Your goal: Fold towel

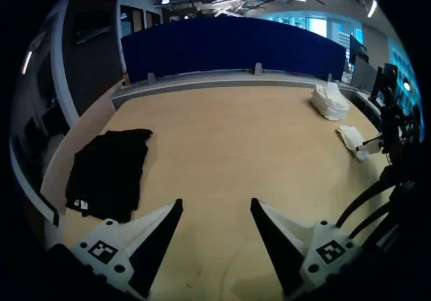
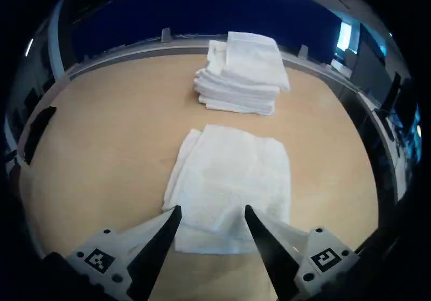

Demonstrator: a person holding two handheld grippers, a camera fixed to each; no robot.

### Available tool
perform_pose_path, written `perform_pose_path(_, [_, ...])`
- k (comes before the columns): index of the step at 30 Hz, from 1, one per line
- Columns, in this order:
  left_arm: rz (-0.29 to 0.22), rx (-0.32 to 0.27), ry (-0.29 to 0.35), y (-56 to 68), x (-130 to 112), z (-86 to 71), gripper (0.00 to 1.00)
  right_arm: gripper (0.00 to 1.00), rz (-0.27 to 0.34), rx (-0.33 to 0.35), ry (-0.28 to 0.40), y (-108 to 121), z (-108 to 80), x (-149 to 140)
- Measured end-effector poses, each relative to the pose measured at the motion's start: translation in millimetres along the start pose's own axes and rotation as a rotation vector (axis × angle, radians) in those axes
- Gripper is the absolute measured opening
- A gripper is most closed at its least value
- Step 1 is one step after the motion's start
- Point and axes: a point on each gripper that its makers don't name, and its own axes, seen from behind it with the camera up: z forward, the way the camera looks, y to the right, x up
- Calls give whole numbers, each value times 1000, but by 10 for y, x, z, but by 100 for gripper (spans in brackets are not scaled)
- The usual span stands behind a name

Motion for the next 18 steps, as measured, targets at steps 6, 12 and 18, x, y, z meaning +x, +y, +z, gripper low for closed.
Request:
perform_pose_path(6, [0, 2, 2, -10, 11, -9, 94, 91, -39, -4, -25, -24, 68, -91])
perform_pose_path(12, [-1, 4, 5, -27, 35, -3, 94, 91, -32, -4, 10, -13, -11, 43])
perform_pose_path(18, [-1, 4, 10, -34, 57, 4, 94, 91, 0, 2, 66, 0, -234, 185])
